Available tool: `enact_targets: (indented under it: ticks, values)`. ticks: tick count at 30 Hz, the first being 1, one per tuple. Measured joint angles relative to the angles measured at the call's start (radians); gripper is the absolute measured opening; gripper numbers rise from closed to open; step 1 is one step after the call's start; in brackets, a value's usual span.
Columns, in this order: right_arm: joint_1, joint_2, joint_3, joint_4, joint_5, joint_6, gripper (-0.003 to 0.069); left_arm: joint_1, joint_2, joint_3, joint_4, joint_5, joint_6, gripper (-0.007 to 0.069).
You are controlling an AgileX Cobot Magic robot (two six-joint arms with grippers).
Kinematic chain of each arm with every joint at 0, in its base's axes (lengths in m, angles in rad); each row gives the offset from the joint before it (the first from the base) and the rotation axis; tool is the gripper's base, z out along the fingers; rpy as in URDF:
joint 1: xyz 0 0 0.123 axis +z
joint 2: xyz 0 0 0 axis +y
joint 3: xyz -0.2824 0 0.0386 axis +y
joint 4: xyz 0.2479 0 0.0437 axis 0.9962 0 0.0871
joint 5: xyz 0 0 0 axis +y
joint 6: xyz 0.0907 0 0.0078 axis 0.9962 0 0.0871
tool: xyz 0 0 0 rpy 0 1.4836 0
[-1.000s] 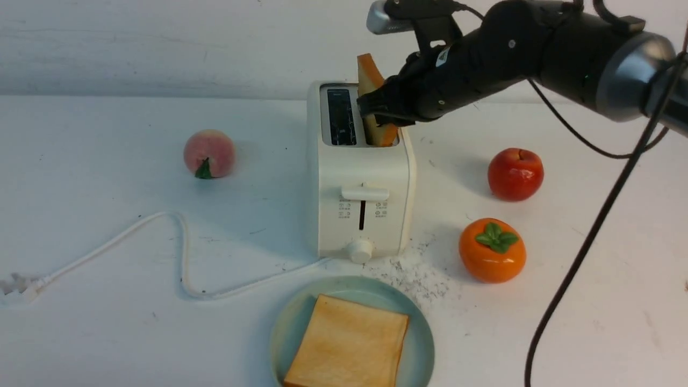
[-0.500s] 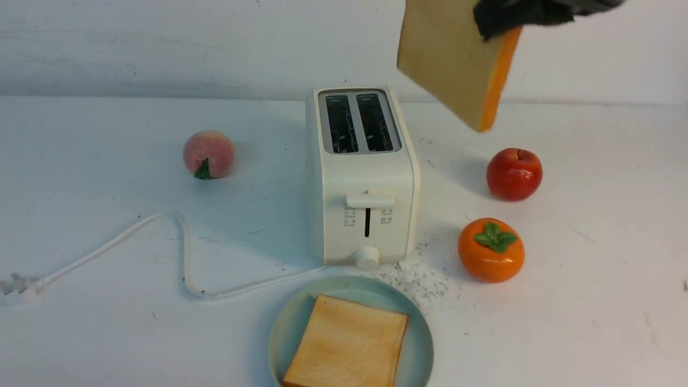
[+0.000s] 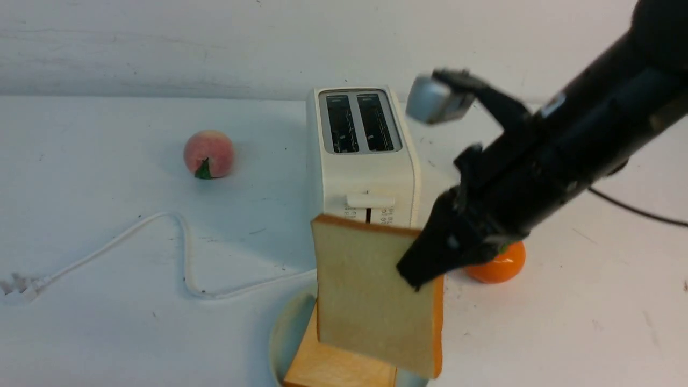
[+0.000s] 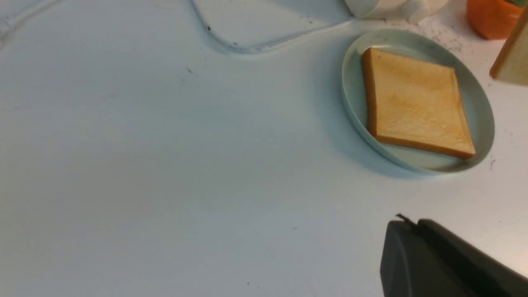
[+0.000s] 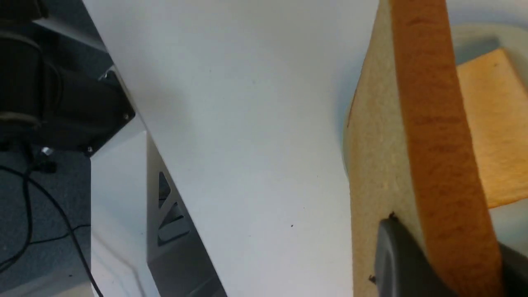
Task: Take toasted bread from bread machine on white table place on plate.
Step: 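Place the held slice of bread on top of the slice on the plate with the right gripper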
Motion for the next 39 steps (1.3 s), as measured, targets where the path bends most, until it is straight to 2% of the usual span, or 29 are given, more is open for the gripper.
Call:
enact_targets:
  ticks: [4, 9, 14, 17, 25, 28, 30, 33, 34, 35, 36, 39]
  values:
    - [0.000, 0.064, 0.087, 0.065, -0.154, -0.077, 0.0111, 0.000, 0.000, 0.029, -0.020, -0.018, 0.000, -0.0014]
    - [0.000, 0.161, 0.102, 0.112, -0.270, -0.083, 0.0111, 0.000, 0.000, 0.029, -0.024, -0.034, 0.000, -0.0014]
    - [0.000, 0.225, 0.104, 0.145, -0.324, -0.089, 0.0115, 0.000, 0.000, 0.031, -0.025, -0.034, 0.000, -0.0014]
    - [0.000, 0.252, 0.104, 0.155, -0.341, -0.089, 0.0149, 0.000, 0.000, 0.031, -0.025, -0.034, 0.000, -0.0014]
    - [0.000, 0.278, 0.104, 0.146, -0.328, -0.091, 0.0418, 0.000, 0.000, 0.031, -0.025, -0.033, 0.000, -0.0014]
    - [0.000, 0.278, 0.104, 0.146, -0.313, -0.115, 0.0444, 0.000, 0.000, 0.031, -0.025, -0.033, 0.000, -0.0014]
    - [0.000, 0.278, 0.104, 0.142, -0.300, -0.144, 0.0414, 0.000, 0.000, 0.031, -0.025, -0.033, 0.000, -0.0014]
    - [0.000, 0.278, 0.104, 0.135, -0.269, -0.161, 0.0279, 0.000, 0.000, 0.031, -0.025, -0.033, 0.000, -0.0014]
    - [0.000, 0.278, 0.104, 0.135, -0.269, -0.161, 0.0266, 0.000, 0.000, 0.031, -0.025, -0.033, 0.000, -0.0014]
    - [0.000, 0.278, 0.104, 0.142, -0.250, -0.161, 0.0167, 0.000, 0.000, 0.031, -0.025, -0.033, 0.000, -0.0014]
    - [0.000, 0.278, 0.104, 0.155, -0.240, -0.161, 0.0100, 0.000, 0.000, 0.031, -0.025, -0.033, 0.000, -0.0014]
    - [0.000, 0.270, 0.104, 0.174, -0.222, -0.161, 0.0107, 0.000, 0.000, 0.031, -0.025, -0.033, 0.000, -0.0014]
